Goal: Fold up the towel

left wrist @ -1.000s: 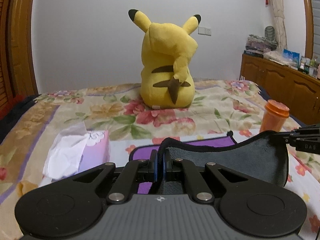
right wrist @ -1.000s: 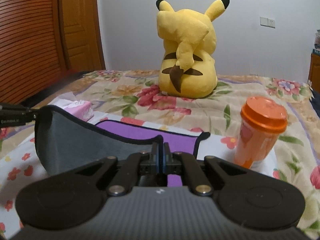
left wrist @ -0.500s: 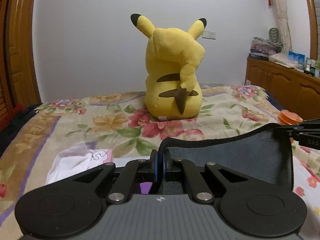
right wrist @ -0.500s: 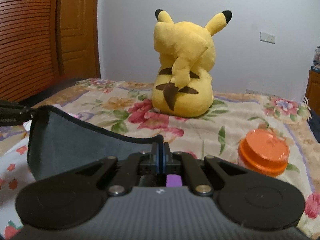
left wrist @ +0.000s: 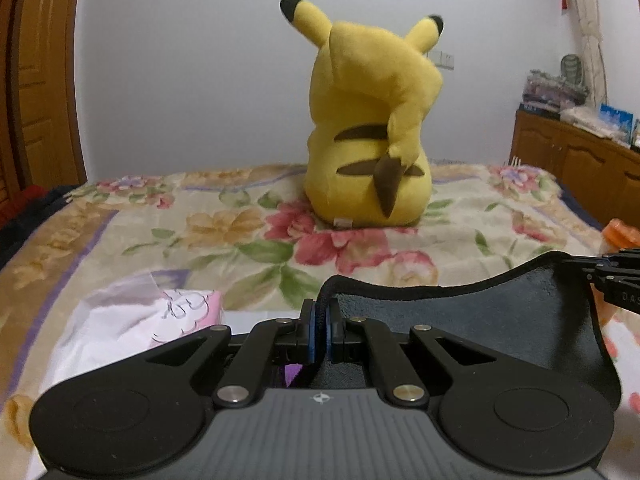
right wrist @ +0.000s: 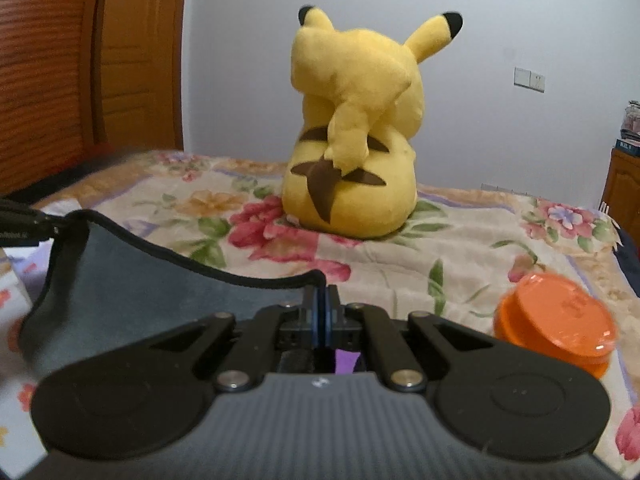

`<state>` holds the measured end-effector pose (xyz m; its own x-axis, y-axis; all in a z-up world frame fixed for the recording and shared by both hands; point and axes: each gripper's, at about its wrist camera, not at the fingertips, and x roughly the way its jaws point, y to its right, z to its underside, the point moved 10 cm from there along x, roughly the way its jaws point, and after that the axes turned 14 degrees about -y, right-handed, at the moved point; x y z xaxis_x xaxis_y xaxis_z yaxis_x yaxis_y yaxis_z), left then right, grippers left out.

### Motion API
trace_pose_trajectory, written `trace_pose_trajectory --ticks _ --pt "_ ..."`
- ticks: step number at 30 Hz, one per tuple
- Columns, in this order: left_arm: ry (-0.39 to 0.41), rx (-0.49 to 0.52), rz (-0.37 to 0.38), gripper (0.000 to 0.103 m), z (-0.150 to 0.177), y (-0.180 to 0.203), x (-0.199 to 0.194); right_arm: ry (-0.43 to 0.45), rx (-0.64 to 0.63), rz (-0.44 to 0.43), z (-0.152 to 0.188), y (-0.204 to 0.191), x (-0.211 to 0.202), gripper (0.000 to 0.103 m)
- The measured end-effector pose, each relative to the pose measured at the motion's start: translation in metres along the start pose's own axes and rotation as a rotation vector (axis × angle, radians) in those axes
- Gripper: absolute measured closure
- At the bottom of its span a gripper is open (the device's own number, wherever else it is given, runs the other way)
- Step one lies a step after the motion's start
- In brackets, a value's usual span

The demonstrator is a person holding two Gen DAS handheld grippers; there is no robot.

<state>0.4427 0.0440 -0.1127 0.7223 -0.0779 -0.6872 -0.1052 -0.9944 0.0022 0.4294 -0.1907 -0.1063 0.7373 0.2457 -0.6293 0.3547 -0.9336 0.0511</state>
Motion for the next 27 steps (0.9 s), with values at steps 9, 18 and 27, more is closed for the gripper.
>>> trace_pose_trajectory --ticks 9,18,27 --pt "-0.072 0.004 -0.024 0.095 0.011 0.0 0.041 -0.075 -0.013 0.021 0.019 0.0 0.038 0.099" --pt "-0.124 -0.001 -0.038 0.09 0.021 -0.002 0.058 -0.14 0.018 0.021 0.035 0.01 0.058 0.098" --pt "-0.126 0.031 -0.028 0.063 0.026 0.003 0.047 -0.162 0.047 0.014 0.041 0.01 0.052 0.089"
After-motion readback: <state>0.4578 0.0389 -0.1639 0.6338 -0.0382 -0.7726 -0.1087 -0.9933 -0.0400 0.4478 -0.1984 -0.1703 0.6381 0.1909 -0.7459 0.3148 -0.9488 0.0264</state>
